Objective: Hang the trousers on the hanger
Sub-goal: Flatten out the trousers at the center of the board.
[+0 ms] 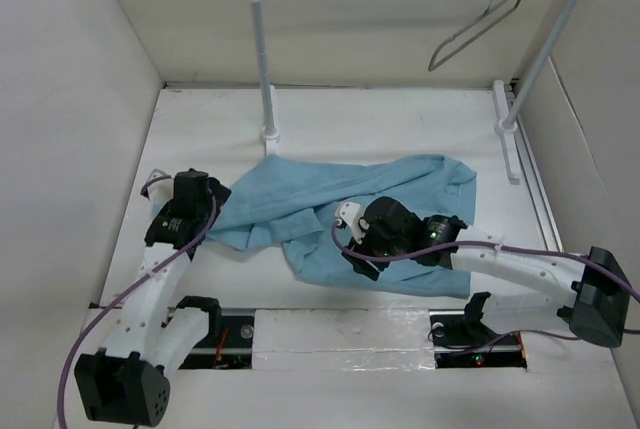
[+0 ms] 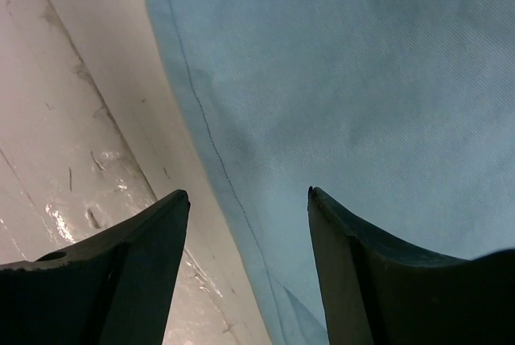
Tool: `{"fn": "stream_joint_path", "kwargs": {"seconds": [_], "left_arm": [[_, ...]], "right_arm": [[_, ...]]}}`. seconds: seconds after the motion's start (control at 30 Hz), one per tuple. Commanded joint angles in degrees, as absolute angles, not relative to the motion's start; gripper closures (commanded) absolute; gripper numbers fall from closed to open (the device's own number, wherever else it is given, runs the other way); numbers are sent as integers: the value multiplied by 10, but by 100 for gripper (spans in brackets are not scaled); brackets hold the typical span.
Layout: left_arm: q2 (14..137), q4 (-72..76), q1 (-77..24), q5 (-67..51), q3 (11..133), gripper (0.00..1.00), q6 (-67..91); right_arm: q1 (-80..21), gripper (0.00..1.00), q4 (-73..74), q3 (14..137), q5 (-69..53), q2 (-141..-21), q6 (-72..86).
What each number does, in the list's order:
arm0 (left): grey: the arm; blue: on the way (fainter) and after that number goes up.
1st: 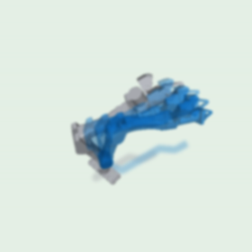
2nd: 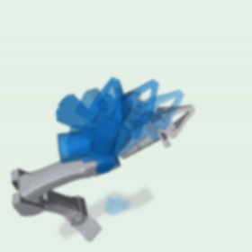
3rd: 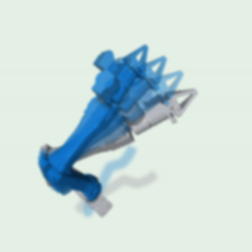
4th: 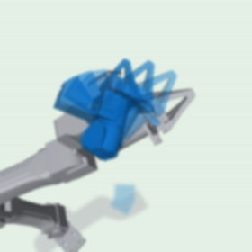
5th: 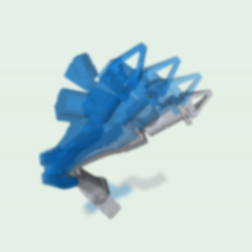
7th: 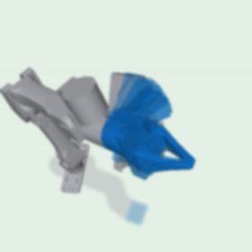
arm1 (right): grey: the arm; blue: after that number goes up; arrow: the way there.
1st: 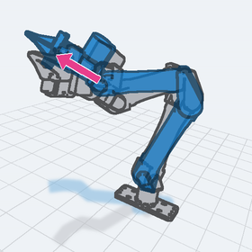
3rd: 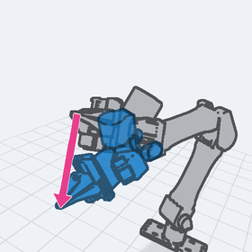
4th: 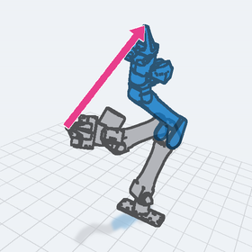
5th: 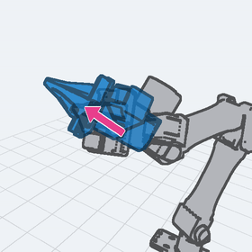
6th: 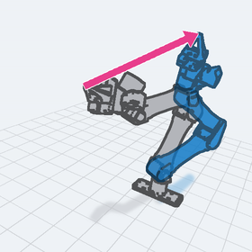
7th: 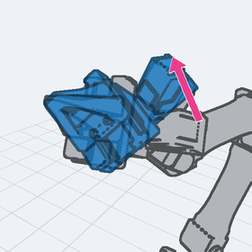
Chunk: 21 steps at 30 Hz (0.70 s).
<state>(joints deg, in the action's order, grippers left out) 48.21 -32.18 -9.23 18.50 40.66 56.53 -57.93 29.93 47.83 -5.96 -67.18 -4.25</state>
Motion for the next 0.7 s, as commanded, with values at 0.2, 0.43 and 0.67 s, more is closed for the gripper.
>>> {"fn": "stream_joint_path", "kwargs": {"seconds": [0.2,0.43,0.67], "left_arm": [[621,-217,57,157,352,2,570],[612,-185,57,209,354,4,581],[688,-176,57,250,347,18,584]], "right_arm": [[-595,33,258,489,-71,-694,-54],[-609,34,233,469,-84,-706,-40],[-614,33,239,462,-69,-708,-37]]}}
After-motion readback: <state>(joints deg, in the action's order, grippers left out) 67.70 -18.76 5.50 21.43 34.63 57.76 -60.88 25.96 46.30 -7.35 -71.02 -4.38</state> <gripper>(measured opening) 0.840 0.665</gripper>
